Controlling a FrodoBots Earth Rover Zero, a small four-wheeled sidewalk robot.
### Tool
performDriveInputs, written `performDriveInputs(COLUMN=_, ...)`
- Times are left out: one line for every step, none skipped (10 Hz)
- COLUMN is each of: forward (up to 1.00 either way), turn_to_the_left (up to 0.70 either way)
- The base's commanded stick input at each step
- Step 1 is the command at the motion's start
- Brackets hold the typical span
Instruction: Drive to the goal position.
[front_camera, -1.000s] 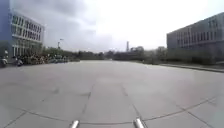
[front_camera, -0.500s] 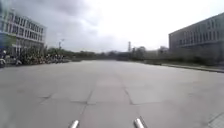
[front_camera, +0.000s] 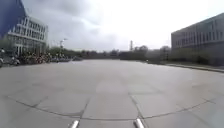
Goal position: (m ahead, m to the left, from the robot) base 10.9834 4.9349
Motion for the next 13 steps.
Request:
performDriveInputs(forward=0.70, turn_to_the_left=0.00)
performDriveInputs(forward=0.70, turn_to_the_left=0.00)
performDriveInputs(forward=0.70, turn_to_the_left=0.00)
performDriveInputs(forward=0.70, turn_to_the_left=0.00)
performDriveInputs(forward=0.70, turn_to_the_left=0.00)
performDriveInputs(forward=0.70, turn_to_the_left=0.00)
performDriveInputs(forward=0.70, turn_to_the_left=0.00)
performDriveInputs(forward=0.70, turn_to_the_left=0.00)
performDriveInputs(forward=0.70, turn_to_the_left=0.00)
performDriveInputs(forward=0.70, turn_to_the_left=0.00)
performDriveInputs(forward=0.70, turn_to_the_left=0.00)
performDriveInputs(forward=0.70, turn_to_the_left=0.00)
performDriveInputs(forward=0.70, turn_to_the_left=0.00)
